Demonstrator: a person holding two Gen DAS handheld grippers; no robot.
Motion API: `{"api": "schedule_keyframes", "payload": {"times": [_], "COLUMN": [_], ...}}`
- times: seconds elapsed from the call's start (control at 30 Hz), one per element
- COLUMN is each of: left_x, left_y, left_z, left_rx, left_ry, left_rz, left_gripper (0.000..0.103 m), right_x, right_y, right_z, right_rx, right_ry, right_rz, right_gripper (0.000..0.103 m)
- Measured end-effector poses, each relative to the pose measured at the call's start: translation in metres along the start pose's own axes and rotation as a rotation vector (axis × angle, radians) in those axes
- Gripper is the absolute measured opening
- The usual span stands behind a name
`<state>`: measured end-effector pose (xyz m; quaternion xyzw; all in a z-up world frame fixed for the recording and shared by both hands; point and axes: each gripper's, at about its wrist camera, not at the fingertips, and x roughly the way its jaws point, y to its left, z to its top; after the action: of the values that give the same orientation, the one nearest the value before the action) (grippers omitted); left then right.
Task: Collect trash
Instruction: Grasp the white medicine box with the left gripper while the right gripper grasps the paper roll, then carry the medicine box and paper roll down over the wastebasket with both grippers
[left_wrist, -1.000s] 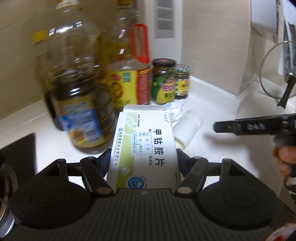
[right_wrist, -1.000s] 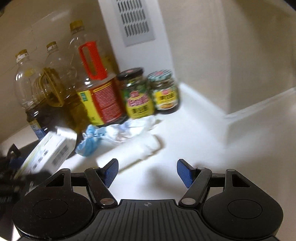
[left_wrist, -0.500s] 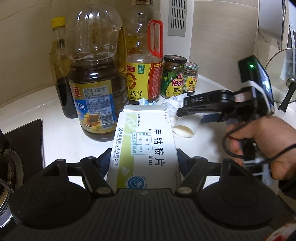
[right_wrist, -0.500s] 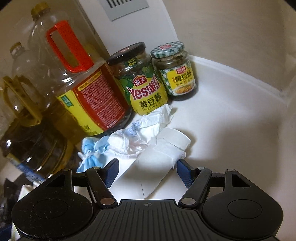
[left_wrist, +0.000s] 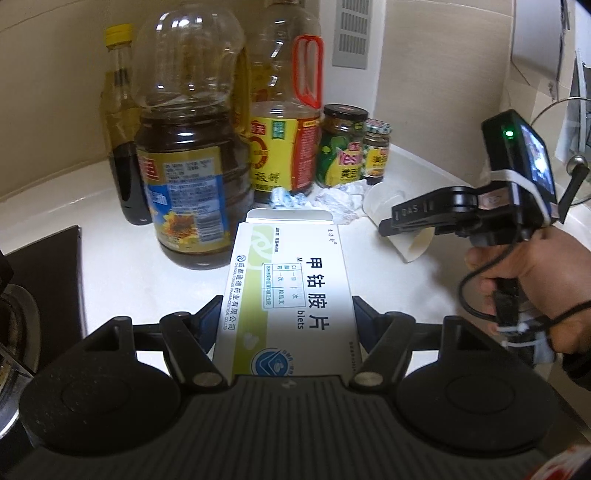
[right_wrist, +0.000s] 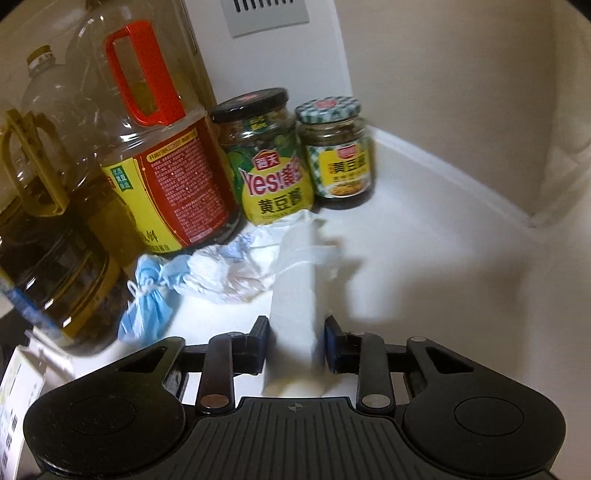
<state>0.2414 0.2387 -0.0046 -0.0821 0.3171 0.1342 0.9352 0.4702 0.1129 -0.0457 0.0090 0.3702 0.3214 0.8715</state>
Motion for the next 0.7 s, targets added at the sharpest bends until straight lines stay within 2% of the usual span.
{"api": "schedule_keyframes", "payload": {"times": [0.3,0.7], "left_x": [-0.014,-0.064], "left_y": [-0.05,-0.135], "left_z": [-0.014,-0.057], "left_rx": [0.004,-0.058], "left_ry": [-0.007,-0.012], "left_rz": [-0.031,0.045], "left_gripper": [0.069,0.069], "right_x": [-0.071,-0.171], "right_y": [-0.035,-0.101], "right_z": [-0.025,-0.094], "right_rx": [-0.086,-0.215], "right_ry": [-0.036,0.007], "right_rz": [0.016,0.126], "right_gripper": [0.03,0.03]}}
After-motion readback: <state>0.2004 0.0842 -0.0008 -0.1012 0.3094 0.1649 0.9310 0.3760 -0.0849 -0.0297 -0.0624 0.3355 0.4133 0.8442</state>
